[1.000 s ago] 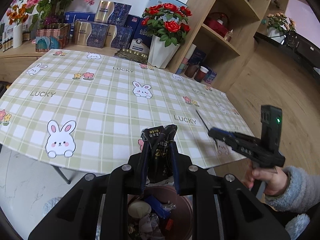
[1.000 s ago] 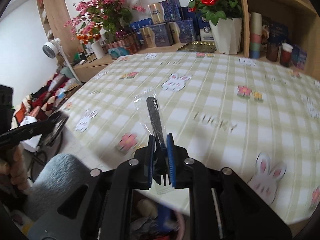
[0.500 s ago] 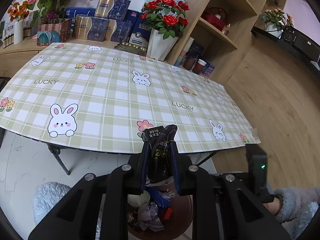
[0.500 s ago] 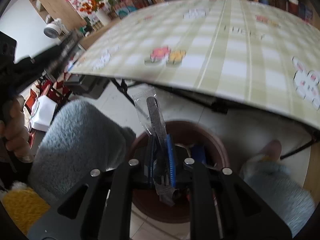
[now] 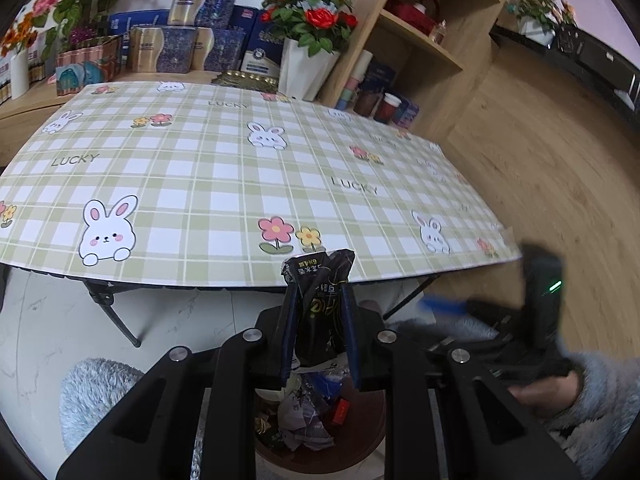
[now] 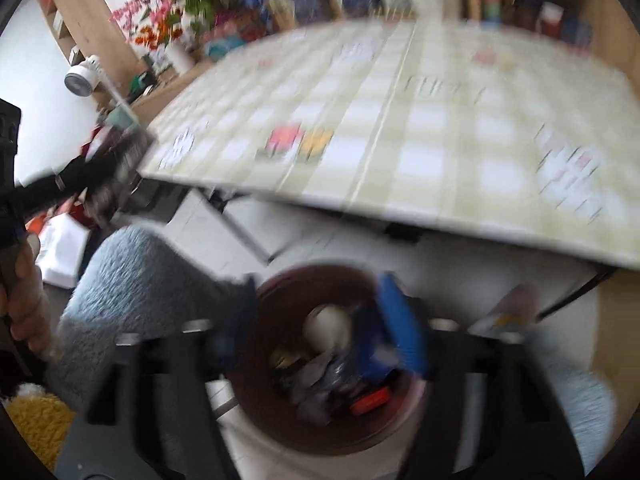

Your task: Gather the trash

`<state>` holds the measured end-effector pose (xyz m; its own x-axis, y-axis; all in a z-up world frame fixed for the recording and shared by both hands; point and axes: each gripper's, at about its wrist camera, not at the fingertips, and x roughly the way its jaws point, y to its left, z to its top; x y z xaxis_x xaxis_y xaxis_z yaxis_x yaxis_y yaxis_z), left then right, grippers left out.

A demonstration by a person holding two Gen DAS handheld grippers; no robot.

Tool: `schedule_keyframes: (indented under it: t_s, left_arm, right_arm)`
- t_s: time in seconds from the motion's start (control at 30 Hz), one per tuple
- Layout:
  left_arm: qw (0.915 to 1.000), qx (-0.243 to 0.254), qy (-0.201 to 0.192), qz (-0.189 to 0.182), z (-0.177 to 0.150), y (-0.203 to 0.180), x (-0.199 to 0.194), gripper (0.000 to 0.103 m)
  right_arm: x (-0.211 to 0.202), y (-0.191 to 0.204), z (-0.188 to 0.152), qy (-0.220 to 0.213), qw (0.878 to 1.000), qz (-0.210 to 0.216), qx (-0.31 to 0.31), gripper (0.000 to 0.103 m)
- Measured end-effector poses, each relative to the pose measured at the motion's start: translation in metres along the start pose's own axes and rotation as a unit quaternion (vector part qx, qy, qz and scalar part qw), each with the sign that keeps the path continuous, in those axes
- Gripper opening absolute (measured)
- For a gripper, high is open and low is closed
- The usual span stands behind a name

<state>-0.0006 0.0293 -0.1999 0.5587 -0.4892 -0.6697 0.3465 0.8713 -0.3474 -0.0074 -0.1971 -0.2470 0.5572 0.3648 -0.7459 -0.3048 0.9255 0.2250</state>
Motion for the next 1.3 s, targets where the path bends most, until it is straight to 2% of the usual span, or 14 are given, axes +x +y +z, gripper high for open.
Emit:
schedule_keyframes:
  t_s: [0.03,0.1,0.27,0.4,0.6,0.77,0.97,1.1,1.2,1.3]
  left_arm:
    - [1.0000,0.004,0.004,0.001,-0.001,-0.001,0.002,0.021]
    - [0.9997,0.014,0.019,0.004,-0.005,-0.004,0.010,0.022]
    - [0.9982,0.024,0.055,0.007,-0.018,-0.006,0.030,0.022]
    - [0.9951,0.040,0.090,0.006,-0.034,-0.011,0.048,0.023]
    - [0.9894,0.081,0.120,0.002,-0.046,-0.024,0.065,0.025]
    - [0.9872,0.095,0.128,-0.005,-0.051,-0.030,0.068,0.028]
    - [0.9872,0.095,0.128,-0.010,-0.051,-0.033,0.068,0.040]
    - [0.9877,0.090,0.128,-0.008,-0.050,-0.031,0.068,0.055]
    - [0.9883,0.084,0.127,-0.008,-0.049,-0.030,0.068,0.060]
    - [0.9886,0.084,0.125,-0.007,-0.049,-0.030,0.067,0.060]
  right_arm:
    - [-0.007,0.000,0.003,-0.015,1.000,-0.007,-0.006,0.081]
    - [-0.021,-0.002,0.009,-0.044,0.998,-0.031,-0.013,0.092]
    - [-0.044,-0.012,0.019,-0.091,0.992,-0.091,-0.017,0.097]
    - [-0.050,-0.028,0.017,-0.107,0.988,-0.107,0.011,0.097]
    - [-0.040,-0.048,0.006,-0.086,0.988,-0.090,0.088,0.097]
    - [-0.035,-0.050,0.000,-0.077,0.988,-0.093,0.098,0.097]
    - [-0.030,-0.044,-0.002,-0.069,0.989,-0.093,0.096,0.097]
    - [-0.028,-0.043,-0.003,-0.065,0.989,-0.092,0.096,0.097]
    - [-0.027,-0.042,-0.003,-0.063,0.989,-0.092,0.096,0.097]
    - [-0.028,-0.042,-0.003,-0.064,0.989,-0.094,0.096,0.097]
